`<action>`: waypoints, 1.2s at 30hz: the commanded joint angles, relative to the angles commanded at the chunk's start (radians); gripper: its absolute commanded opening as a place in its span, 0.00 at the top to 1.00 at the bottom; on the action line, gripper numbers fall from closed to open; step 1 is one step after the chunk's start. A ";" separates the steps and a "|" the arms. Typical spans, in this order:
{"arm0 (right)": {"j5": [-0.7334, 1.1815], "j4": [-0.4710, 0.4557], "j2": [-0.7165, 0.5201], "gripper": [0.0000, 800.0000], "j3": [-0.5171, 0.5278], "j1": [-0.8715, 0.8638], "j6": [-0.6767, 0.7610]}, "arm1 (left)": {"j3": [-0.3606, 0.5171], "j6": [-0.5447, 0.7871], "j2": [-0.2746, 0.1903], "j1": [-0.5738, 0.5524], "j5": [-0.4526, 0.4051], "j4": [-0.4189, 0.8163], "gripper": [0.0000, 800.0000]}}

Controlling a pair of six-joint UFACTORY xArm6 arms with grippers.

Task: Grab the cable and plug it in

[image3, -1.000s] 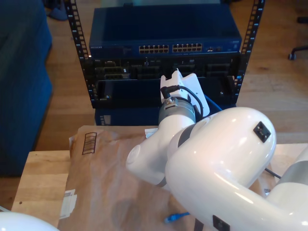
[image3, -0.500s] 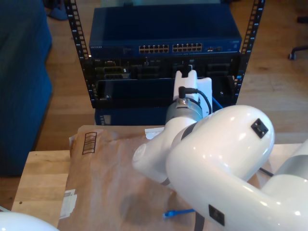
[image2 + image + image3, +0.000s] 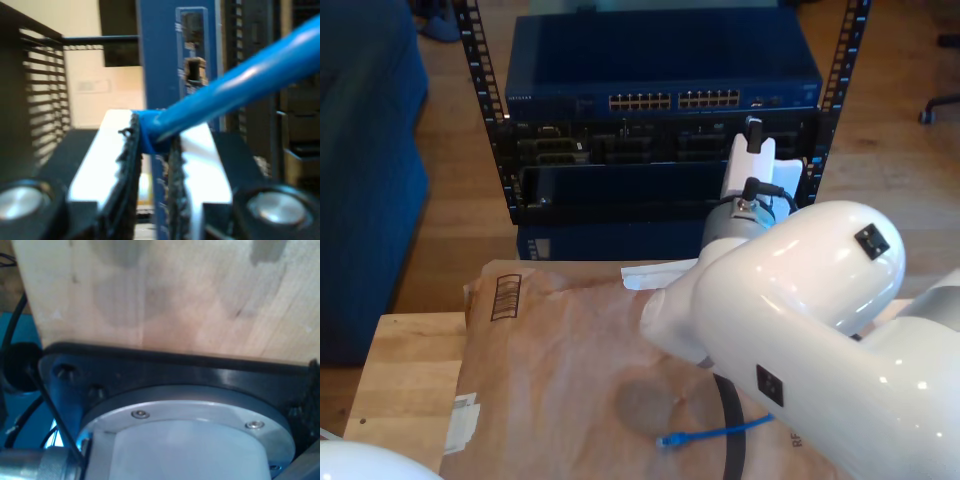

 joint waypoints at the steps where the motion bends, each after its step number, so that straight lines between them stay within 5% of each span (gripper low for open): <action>1: -0.002 -0.026 0.008 1.00 0.002 -0.006 0.021 | 0.000 -0.002 0.000 0.000 0.002 0.000 0.00; 20: -0.012 -0.235 0.100 1.00 -0.066 -0.101 0.071 | 0.000 -0.002 0.000 0.000 0.002 0.000 0.00; 36: -0.008 -0.239 0.126 1.00 -0.104 -0.107 0.072 | 0.000 0.000 0.000 0.000 0.000 0.000 0.00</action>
